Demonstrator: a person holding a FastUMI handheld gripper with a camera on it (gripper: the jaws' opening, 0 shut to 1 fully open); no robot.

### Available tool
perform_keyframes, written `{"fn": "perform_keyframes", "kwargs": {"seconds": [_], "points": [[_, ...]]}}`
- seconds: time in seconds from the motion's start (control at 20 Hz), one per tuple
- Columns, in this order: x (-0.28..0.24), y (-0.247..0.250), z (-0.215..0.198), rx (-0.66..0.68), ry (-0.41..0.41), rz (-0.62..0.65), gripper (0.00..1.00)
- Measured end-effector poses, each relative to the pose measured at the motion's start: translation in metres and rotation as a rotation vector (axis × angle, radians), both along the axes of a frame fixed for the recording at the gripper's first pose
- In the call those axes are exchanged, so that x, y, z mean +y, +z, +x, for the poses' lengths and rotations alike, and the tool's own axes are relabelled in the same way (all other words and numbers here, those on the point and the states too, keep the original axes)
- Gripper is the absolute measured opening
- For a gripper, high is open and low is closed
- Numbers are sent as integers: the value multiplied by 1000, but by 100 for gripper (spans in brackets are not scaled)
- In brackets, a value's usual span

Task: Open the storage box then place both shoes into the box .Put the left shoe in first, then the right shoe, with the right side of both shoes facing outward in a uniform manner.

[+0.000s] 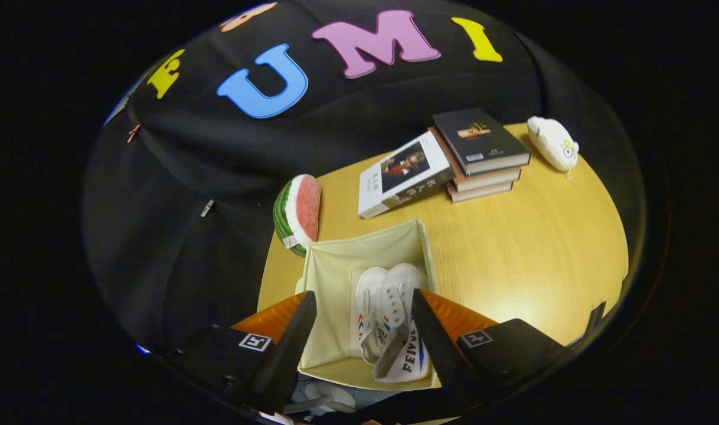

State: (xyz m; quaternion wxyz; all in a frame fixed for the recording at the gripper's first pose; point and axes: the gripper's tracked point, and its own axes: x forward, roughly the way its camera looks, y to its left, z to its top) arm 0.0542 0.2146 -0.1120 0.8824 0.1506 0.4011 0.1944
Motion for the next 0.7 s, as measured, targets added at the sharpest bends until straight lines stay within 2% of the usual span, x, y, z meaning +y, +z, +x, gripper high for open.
{"fn": "perform_keyframes", "kwargs": {"seconds": [0.2,0.35,0.7], "points": [[-24,63,1,-217,-43,1,99],[-54,113,-2,-378,-116,-8,99],[-152,222,-10,-783,-287,-135,99]]}}
